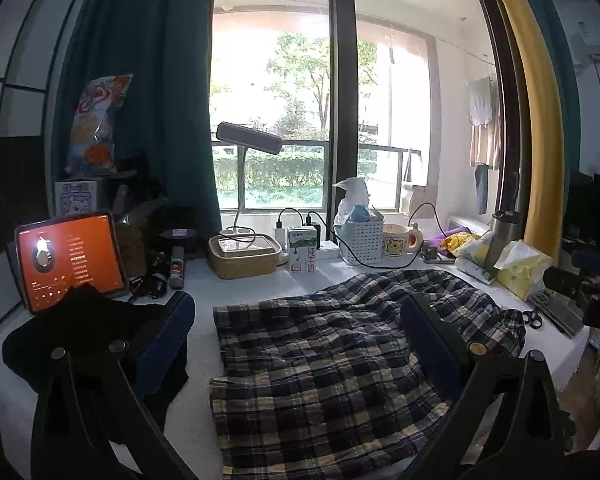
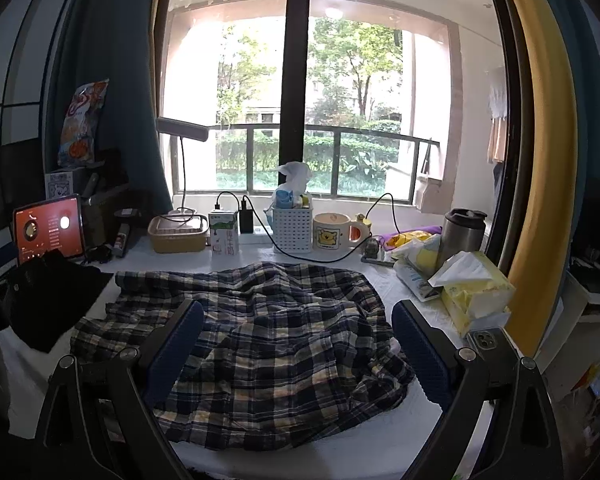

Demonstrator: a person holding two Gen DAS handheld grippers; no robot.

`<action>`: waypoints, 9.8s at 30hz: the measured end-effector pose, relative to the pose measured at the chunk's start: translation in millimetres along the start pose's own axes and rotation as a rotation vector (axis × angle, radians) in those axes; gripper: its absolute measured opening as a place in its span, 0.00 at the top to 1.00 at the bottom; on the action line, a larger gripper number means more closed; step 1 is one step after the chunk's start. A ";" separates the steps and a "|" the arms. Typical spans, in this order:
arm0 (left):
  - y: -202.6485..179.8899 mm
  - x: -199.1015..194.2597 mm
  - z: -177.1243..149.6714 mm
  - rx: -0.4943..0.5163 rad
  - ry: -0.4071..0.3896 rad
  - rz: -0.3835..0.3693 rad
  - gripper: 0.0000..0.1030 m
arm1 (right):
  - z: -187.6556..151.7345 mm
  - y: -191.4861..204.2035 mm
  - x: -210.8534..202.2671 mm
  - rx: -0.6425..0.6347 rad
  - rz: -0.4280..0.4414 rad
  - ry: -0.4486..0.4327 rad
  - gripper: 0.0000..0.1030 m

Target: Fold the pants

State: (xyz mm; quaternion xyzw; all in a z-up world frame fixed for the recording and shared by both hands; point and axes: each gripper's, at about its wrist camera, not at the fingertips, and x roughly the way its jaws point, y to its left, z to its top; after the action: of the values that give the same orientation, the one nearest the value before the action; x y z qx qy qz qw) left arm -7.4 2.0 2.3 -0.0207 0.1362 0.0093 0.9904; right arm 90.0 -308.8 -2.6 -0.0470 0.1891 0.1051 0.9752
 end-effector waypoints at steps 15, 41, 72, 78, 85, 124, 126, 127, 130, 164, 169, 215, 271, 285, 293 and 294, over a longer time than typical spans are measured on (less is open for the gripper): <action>-3.8 -0.9 0.7 0.017 -0.005 -0.001 0.01 | -1.6 -1.1 1.1 -0.005 -0.015 0.007 0.06; -8.2 -3.5 -0.4 0.042 -0.017 0.000 0.01 | -1.7 -4.0 0.8 -0.004 -0.020 0.008 0.06; -10.6 -2.8 -0.4 0.059 -0.041 -0.030 0.01 | -0.4 -2.6 3.4 -0.017 -0.023 0.013 0.06; -4.4 35.5 -5.5 0.008 0.053 -0.100 0.01 | -5.3 -5.9 29.0 -0.006 -0.025 0.060 0.07; 11.2 98.7 -10.7 0.018 0.178 -0.039 0.01 | -5.1 -25.6 80.9 0.004 -0.057 0.141 0.06; 84.1 305.3 -52.8 -0.106 0.699 0.000 0.40 | 45.1 -128.5 414.9 -0.011 0.172 0.706 0.17; 80.4 303.1 -54.7 -0.084 0.684 0.011 0.51 | 42.6 -125.2 424.8 -0.030 0.186 0.728 0.17; 79.3 302.3 -54.9 -0.075 0.677 0.011 0.59 | 40.3 -122.5 429.3 -0.043 0.192 0.739 0.17; 74.7 300.5 -54.9 -0.056 0.663 -0.003 0.75 | 29.5 -108.8 438.8 -0.088 0.208 0.759 0.31; 67.4 361.6 1.6 0.178 0.550 0.009 0.38 | 59.2 -127.4 392.3 -0.076 -0.018 0.456 0.72; 69.1 378.4 -32.5 0.144 0.628 -0.025 0.36 | 58.1 -136.3 394.5 -0.055 -0.018 0.480 0.33; 91.6 420.2 23.4 0.193 0.525 0.134 0.99 | 63.4 -158.9 409.4 0.037 0.137 0.476 0.22; 83.1 234.6 -53.7 0.091 0.612 -0.106 1.00 | 5.3 -116.8 143.8 0.037 0.156 0.324 0.93; 101.7 210.7 -67.6 0.027 0.734 -0.216 0.30 | -60.6 -150.5 156.8 0.080 -0.039 0.502 0.93; 81.1 190.9 -76.4 0.050 0.697 -0.206 0.82 | -72.3 -150.7 162.2 0.112 -0.023 0.493 0.93; 79.6 190.0 -76.8 0.044 0.701 -0.217 0.91 | -71.7 -150.9 160.2 0.111 -0.023 0.491 0.93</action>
State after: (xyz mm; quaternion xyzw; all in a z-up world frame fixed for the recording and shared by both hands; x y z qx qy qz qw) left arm 152.9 80.6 -126.0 -0.0159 0.4644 -0.1064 0.8791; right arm 243.0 -435.1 -121.6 -0.0196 0.4253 0.0691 0.9022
